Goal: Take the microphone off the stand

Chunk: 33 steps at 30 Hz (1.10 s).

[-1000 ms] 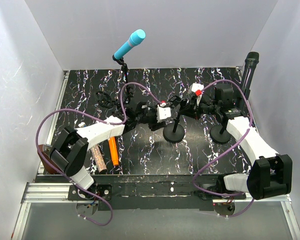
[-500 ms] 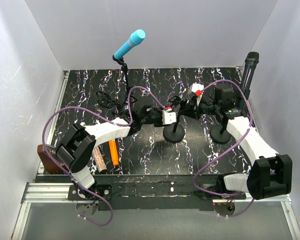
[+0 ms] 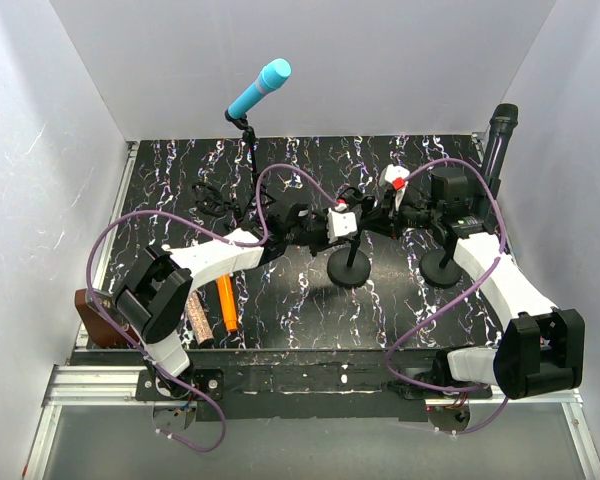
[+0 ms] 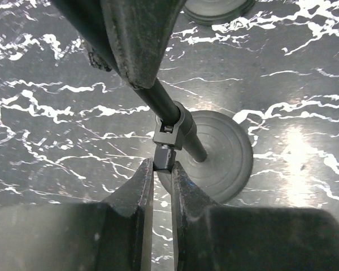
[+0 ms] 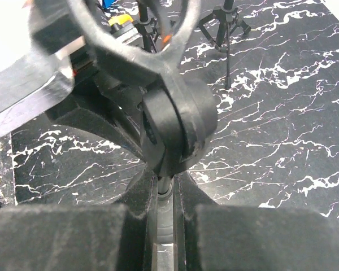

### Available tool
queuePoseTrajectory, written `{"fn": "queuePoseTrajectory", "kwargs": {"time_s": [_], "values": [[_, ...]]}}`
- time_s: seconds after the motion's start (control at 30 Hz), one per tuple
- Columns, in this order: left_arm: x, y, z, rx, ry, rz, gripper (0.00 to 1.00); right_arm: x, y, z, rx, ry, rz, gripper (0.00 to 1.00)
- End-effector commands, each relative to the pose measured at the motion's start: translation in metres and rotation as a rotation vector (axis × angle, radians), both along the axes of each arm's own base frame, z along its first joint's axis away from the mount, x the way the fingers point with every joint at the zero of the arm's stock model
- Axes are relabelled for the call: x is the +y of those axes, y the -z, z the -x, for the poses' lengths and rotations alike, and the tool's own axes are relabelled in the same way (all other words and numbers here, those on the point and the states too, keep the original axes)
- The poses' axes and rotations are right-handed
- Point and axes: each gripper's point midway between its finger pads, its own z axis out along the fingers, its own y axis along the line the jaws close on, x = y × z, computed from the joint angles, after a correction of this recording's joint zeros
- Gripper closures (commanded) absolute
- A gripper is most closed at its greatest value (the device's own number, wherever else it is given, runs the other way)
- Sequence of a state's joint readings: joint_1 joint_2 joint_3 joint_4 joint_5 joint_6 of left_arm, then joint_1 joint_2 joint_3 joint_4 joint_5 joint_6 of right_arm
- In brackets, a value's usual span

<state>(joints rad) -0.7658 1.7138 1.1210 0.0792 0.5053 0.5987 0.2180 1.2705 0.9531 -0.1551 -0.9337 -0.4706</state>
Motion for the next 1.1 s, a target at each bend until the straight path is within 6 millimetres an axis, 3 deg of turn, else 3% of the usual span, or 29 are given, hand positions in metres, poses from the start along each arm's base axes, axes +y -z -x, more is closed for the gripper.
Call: {"fn": "queuePoseTrajectory", "kwargs": {"time_s": [0.0, 0.2, 0.53, 0.73, 1.07], "values": [[-0.002, -0.044, 0.009, 0.244, -0.049, 0.110, 1.00, 0.000, 0.016, 0.015, 0.089, -0.014, 0.016, 0.99], [0.012, -0.037, 0.005, 0.492, -0.109, 0.118, 1.00, 0.002, 0.011, 0.013, 0.058, -0.013, -0.002, 0.99], [0.022, -0.040, -0.017, 0.391, -0.196, 0.140, 1.00, -0.002, 0.016, 0.002, 0.110, 0.111, -0.031, 0.99], [0.009, -0.046, -0.008, 0.498, -0.153, 0.189, 1.00, -0.003, 0.017, 0.008, 0.096, 0.193, -0.033, 0.99], [-0.002, -0.053, -0.004, 0.647, -0.122, 0.232, 1.00, -0.013, 0.023, -0.007, 0.014, 0.415, -0.041, 0.99]]}}
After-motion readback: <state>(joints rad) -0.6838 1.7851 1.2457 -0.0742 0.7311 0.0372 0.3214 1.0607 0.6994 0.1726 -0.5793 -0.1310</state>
